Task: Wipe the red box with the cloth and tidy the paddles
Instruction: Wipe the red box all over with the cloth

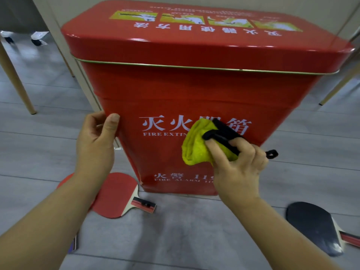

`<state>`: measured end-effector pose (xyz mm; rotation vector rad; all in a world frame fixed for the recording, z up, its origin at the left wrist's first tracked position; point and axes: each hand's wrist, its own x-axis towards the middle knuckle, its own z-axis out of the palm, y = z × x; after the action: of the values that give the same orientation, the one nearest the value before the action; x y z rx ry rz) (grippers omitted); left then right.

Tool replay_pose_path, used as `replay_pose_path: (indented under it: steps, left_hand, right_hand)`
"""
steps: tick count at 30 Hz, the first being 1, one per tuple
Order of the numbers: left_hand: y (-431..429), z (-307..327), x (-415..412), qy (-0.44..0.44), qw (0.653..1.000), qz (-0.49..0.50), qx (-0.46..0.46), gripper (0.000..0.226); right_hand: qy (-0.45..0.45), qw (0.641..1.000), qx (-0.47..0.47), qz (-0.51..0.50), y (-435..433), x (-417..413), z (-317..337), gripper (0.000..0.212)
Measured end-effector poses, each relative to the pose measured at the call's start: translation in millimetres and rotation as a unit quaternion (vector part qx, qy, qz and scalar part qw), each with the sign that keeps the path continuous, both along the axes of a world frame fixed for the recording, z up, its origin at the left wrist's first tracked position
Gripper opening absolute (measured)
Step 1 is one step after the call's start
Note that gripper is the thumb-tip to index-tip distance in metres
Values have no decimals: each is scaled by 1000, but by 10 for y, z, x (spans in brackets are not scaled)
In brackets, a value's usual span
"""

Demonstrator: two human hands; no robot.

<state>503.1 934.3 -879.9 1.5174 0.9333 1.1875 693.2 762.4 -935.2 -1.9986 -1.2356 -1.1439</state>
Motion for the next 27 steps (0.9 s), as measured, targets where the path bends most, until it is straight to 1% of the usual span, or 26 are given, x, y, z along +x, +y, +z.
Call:
replay_pose_path:
  steps: [2,4,6,9,12,16,20,23,27]
  left_hand:
    - [-7,3,24,-5,1000,4,0,31]
    - [-19,10,47,-5,1000,12,0,25]
    - [-29,26,54,-1,1000,12,-2,24]
    - [-41,38,39,6,1000,6,-8,26]
    - [-47,41,20,-2,1000,-4,-16,28]
    - [-48,13,-4,-33,998,-29,-42,27]
    - [4,-17,-91,-46,995,-72,-54,23]
    - [55,-18,-158,-48,991,-102,-73,36]
    - [76,3,-171,-55,989,-116,-81,31]
  right_hand:
    - [33,999,21,10,-84,96,-6,76]
    - [82,995,37,35,-162,188,-51,73]
    - [135,988,42,60,-225,219,-111,68]
    - [198,975,59,86,-274,179,-234,53]
    - [249,961,78,93,-248,93,-307,51]
    - [269,957,82,73,-178,-48,-324,53]
    - [283,954,75,69,-59,-210,-317,52]
    - [290,951,82,72,69,-350,-342,58]
    - [296,948,85,77,282,-583,-330,53]
